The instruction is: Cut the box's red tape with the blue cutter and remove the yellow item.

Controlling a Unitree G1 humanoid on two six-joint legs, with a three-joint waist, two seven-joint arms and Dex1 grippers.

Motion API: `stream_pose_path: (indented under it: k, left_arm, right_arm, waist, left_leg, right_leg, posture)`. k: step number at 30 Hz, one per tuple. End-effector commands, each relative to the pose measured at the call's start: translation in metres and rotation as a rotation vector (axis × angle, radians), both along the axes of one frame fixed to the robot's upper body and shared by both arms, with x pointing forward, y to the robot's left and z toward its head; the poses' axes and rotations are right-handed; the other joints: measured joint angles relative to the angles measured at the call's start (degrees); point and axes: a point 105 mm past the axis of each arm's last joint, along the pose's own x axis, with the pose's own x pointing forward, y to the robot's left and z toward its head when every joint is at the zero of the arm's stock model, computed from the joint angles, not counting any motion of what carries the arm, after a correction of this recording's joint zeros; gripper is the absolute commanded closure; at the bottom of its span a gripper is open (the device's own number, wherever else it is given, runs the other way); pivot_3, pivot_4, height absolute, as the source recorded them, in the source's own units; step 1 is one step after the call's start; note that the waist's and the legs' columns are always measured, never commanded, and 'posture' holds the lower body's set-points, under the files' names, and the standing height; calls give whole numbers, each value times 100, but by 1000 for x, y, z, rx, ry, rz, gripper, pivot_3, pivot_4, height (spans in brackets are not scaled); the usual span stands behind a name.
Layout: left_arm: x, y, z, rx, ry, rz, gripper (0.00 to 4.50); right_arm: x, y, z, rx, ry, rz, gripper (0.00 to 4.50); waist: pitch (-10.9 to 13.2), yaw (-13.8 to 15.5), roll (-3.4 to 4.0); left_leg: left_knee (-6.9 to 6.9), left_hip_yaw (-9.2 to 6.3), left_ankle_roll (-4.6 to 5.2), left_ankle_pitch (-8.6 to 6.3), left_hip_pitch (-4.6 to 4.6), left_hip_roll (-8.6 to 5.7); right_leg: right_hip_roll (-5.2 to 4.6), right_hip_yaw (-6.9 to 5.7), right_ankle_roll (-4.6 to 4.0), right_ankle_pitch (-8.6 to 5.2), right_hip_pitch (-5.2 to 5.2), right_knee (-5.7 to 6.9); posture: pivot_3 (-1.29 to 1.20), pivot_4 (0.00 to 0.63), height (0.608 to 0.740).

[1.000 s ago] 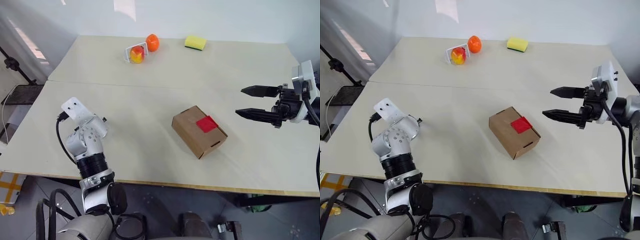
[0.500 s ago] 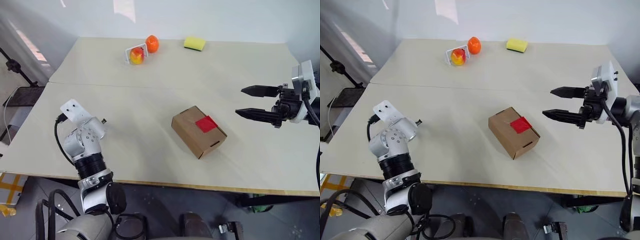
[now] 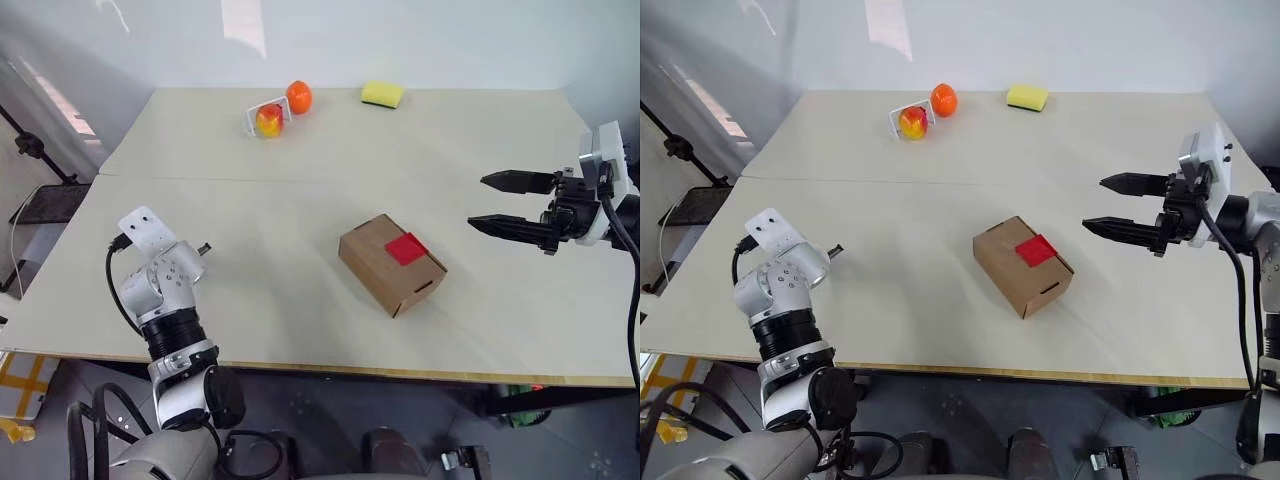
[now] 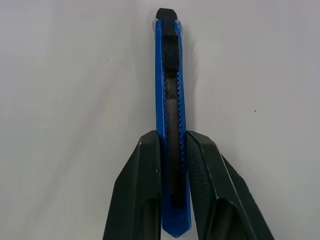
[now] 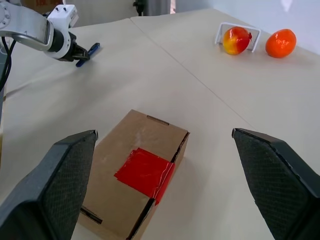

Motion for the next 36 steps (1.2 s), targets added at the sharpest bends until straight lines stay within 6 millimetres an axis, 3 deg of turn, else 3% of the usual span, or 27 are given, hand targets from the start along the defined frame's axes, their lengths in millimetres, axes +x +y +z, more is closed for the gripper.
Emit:
stream_pose_path:
  k: [1, 9, 13, 19, 25, 28, 30, 36]
  left_arm:
    - [-26, 12, -45, -11, 197, 13, 4087]
    - [-33, 25, -15, 44, 66, -44, 4087]
    - [-32, 21, 19, 145, -103, -267, 4087]
    - [-42, -6, 42, 215, -250, -676, 4087]
    - [-54, -38, 58, 305, -335, -1099, 4087]
    - [-72, -77, 74, 368, -465, -1488, 4087]
    - [-83, -89, 66, 405, -428, -1681, 4087]
    - [-101, -96, 36, 533, -232, -2049, 4087]
  right_arm:
    - [-4, 6, 9, -3, -44, 22, 0]
    - [-13, 7, 19, 27, -64, 45, 0]
    - [-18, -1, 19, 24, -71, 12, 0]
    - [-25, -4, 17, 32, -68, -11, 0]
    - [-31, 0, 17, 41, -76, -16, 0]
    - [-37, 6, 15, 36, -78, -14, 0]
    - [-41, 11, 13, 30, -87, -8, 0]
    - [-60, 32, 3, -61, -92, 45, 0]
  waist:
    - [-3, -11, 6]
    - [9, -140, -15]
    - [26, -153, -42]
    - [65, -123, -90]
    - [73, -58, -90]
    - [82, -43, -81]
    - [87, -25, -71]
    - [92, -20, -62]
  left_leg:
    - [0, 1, -1, 0, 2, 2]
    - [-5, 7, -17, -10, -6, 33]
    - [-7, 7, -19, -11, -14, 37]
    - [-5, -5, -22, -16, -39, 44]
    - [-8, -32, -20, -21, -54, 38]
    - [-19, -33, -18, -22, -60, 38]
    - [-33, -35, -18, -22, -64, 37]
    - [-75, -29, -14, -21, -64, 35]
  right_leg:
    - [1, 0, 0, 0, 1, 0]
    - [12, 3, -1, 0, -4, -13]
    - [11, 3, -1, 0, -10, -21]
    - [3, -10, -2, 0, -20, -31]
    - [-6, -35, -4, 1, -7, -72]
    - [-6, -39, -4, 1, -8, -89]
    - [-6, -45, -5, 1, -9, -97]
    - [1, -44, -5, 1, -14, -107]
  posture:
    - [0, 150, 740]
    - [0, 150, 740]
    - [0, 150, 740]
    - [0, 150, 740]
    - [0, 150, 740]
    - [0, 150, 740]
    - [0, 150, 740]
    - [0, 150, 740]
